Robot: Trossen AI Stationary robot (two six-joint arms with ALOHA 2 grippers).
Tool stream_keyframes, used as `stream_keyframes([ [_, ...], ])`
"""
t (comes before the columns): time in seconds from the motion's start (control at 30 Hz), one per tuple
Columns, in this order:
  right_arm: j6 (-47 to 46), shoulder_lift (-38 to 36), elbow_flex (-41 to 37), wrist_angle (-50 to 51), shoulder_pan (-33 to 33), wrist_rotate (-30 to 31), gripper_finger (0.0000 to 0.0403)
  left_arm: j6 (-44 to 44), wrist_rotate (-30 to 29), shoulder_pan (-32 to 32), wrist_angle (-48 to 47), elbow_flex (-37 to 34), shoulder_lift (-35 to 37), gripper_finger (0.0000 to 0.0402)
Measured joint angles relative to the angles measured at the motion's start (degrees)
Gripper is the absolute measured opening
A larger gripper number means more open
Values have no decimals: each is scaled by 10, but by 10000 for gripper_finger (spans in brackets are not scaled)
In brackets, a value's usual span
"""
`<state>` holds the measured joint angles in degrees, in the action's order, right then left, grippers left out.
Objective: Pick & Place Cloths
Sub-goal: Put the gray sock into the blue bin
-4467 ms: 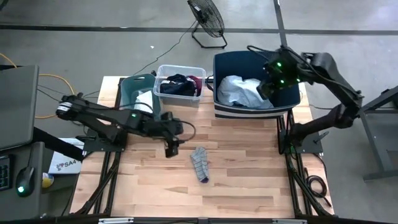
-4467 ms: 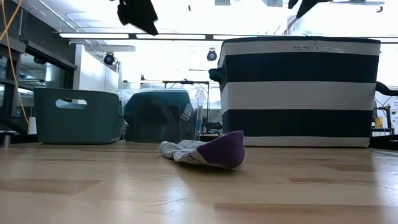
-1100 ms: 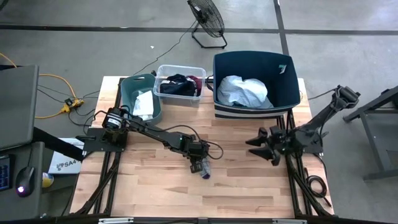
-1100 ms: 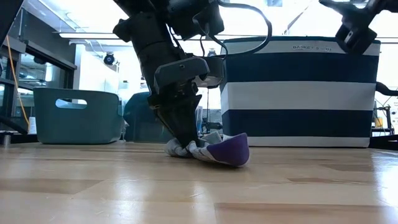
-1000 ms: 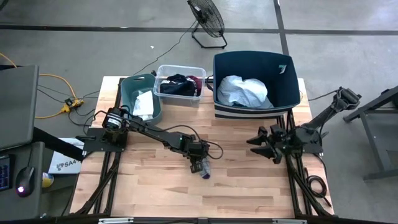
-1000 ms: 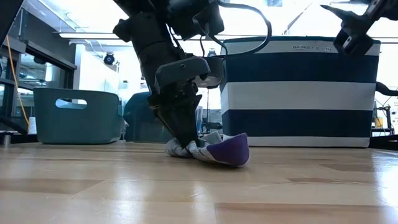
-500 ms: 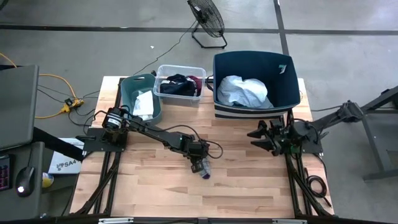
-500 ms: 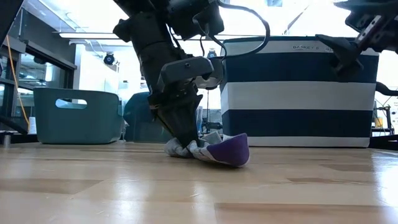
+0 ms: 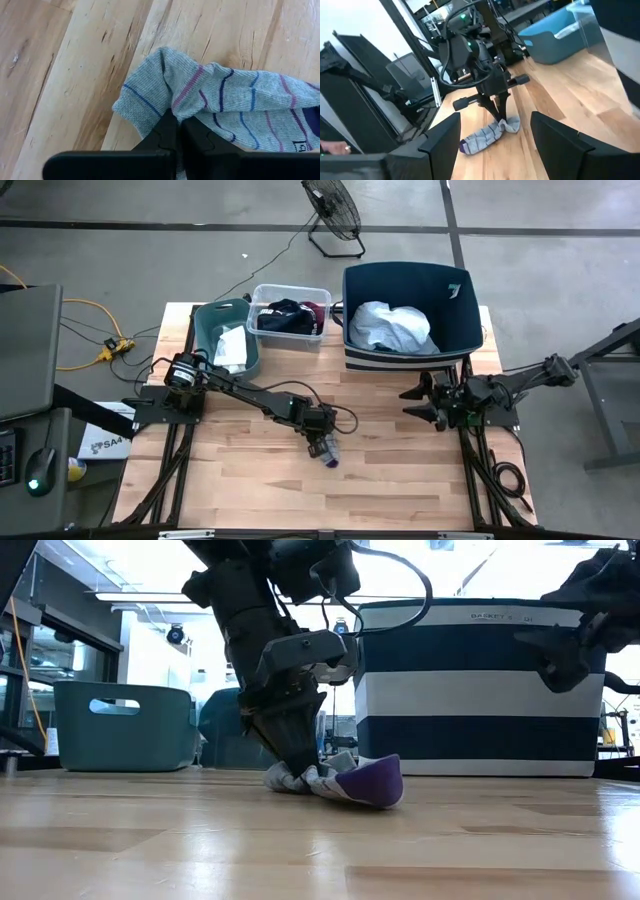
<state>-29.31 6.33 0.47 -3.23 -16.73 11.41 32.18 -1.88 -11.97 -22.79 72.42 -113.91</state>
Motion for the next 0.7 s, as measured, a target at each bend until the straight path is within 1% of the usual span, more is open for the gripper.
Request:
stream_keyframes([
  [0.23,36,-4,0,-1,0,0,233,13,9,0,1,0,0,1],
  [0.4,48,-5,0,6,3,-28,233,25,23,0,3,0,0,1],
  [0.63,56,-5,0,13,51,-69,233,29,46,0,3,0,0,1],
  [0.7,56,-4,-1,13,63,-72,233,35,48,0,-1,1,2,1],
])
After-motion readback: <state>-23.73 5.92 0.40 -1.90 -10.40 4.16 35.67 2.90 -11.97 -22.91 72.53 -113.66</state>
